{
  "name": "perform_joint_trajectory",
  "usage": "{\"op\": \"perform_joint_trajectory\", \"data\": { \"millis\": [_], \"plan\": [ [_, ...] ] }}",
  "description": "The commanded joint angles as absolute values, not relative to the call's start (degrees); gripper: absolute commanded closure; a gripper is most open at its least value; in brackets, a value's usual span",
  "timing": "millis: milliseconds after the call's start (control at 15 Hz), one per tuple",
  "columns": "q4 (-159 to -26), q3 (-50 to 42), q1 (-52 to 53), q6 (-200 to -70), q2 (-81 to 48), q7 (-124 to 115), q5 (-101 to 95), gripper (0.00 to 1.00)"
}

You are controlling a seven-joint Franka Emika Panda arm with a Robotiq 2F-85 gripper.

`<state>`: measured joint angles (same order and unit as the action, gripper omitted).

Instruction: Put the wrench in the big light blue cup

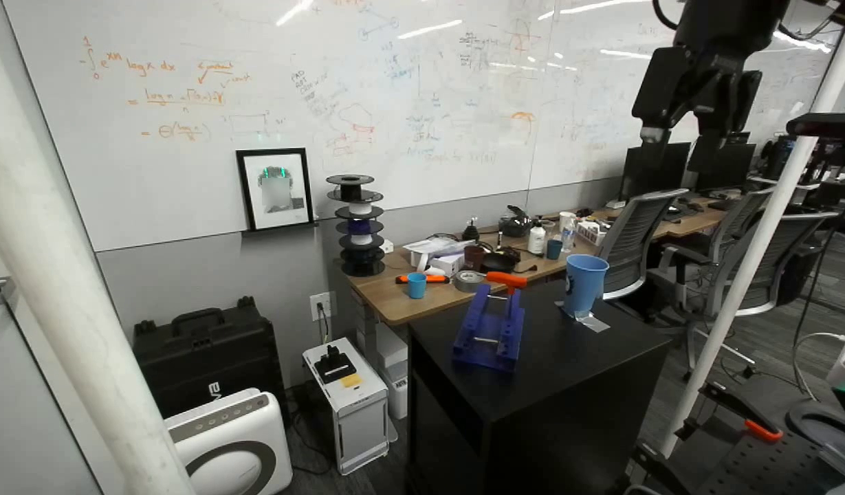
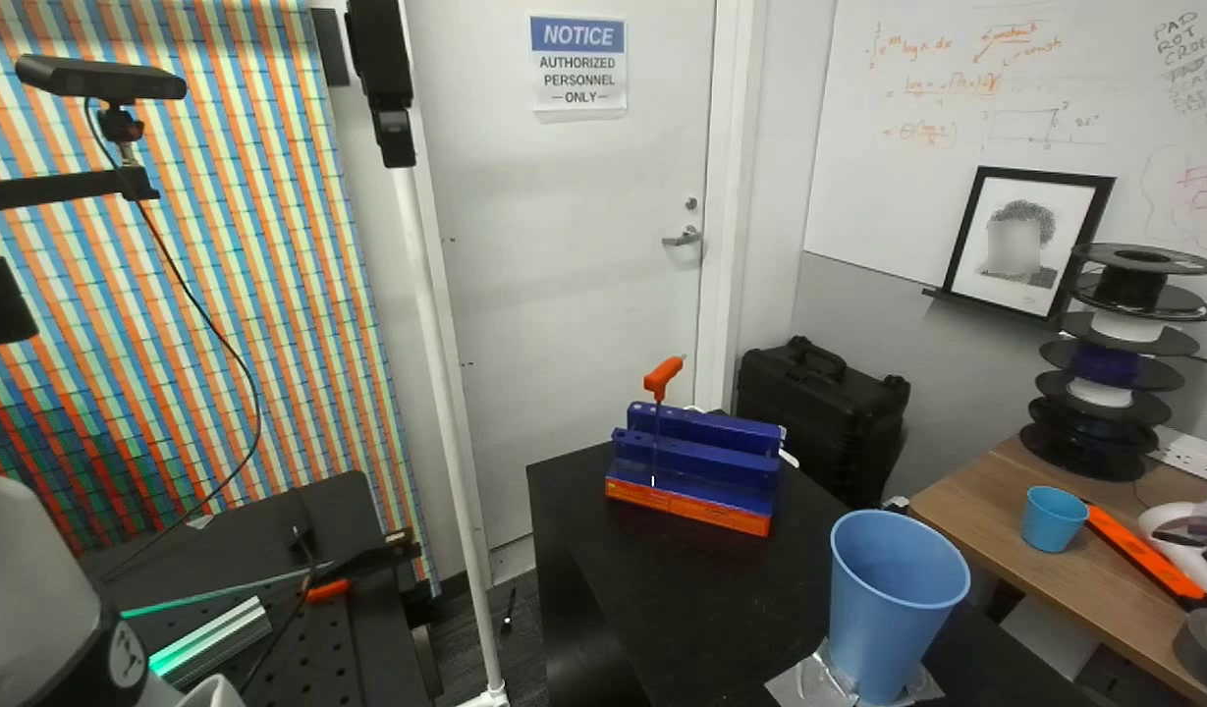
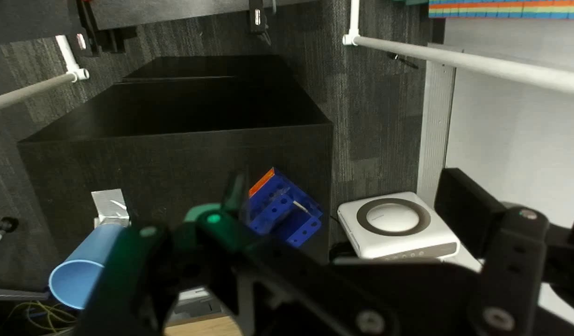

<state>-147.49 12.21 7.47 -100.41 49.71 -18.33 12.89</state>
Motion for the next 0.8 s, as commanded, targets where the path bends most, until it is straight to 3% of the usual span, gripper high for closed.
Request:
{"op": "perform_joint_trajectory", "data": {
  "millis": [0,733],
  "plan": [
    [-142.81,9.18,6.22,-101.09,39.55,-9.24,10.26,0.00],
    [-125.00,2.82,4.29,-114.62,1.37,8.24,2.40,0.00]
  ]
}}
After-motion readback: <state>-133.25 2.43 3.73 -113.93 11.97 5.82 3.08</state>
